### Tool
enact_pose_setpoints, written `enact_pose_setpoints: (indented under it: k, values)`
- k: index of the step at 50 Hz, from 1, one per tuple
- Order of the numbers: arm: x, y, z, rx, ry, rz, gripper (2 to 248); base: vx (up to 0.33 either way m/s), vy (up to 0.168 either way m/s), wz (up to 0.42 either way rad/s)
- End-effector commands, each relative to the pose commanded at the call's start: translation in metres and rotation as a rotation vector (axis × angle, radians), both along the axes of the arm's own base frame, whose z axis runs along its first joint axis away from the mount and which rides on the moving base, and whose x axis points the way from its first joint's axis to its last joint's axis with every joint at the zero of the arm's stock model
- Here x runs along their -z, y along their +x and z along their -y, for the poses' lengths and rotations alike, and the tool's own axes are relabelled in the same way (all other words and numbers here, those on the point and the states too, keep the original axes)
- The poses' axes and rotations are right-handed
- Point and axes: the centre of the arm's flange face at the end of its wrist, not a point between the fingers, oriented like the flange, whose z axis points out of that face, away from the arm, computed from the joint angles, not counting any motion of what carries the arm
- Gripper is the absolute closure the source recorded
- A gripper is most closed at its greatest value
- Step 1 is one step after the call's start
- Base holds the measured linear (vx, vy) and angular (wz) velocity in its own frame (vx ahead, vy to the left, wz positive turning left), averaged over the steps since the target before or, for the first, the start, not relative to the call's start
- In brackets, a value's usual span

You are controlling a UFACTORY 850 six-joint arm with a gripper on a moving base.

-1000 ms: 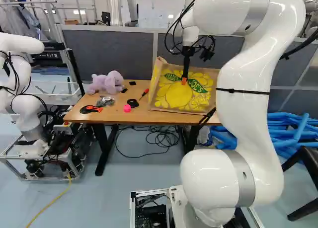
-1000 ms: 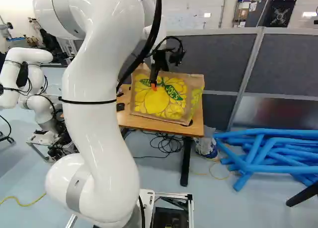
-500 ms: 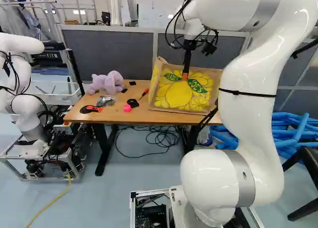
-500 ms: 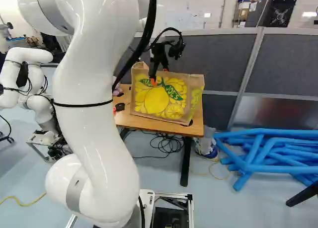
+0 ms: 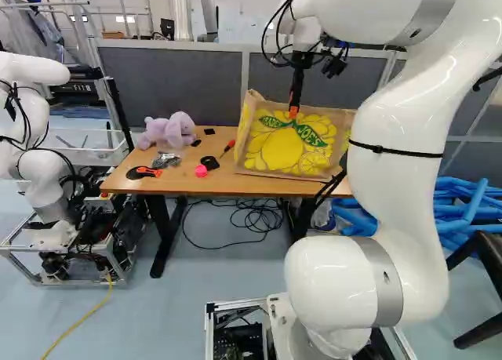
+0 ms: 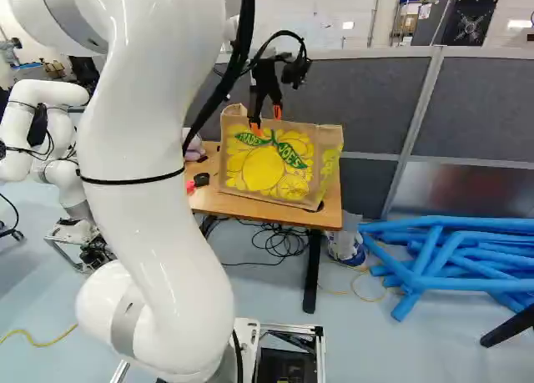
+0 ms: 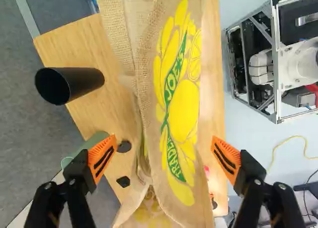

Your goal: Pick up the bag on the ground and place it on the table

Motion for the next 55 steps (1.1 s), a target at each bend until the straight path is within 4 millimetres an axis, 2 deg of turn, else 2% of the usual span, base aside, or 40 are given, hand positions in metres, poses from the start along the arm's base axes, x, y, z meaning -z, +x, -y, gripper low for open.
enact_pose_setpoints:
  k: [55]
  values:
    - [-0.084, -0.023, -0.001, 0.002, 0.005, -0.030, 3, 0.000, 0.000, 0.000]
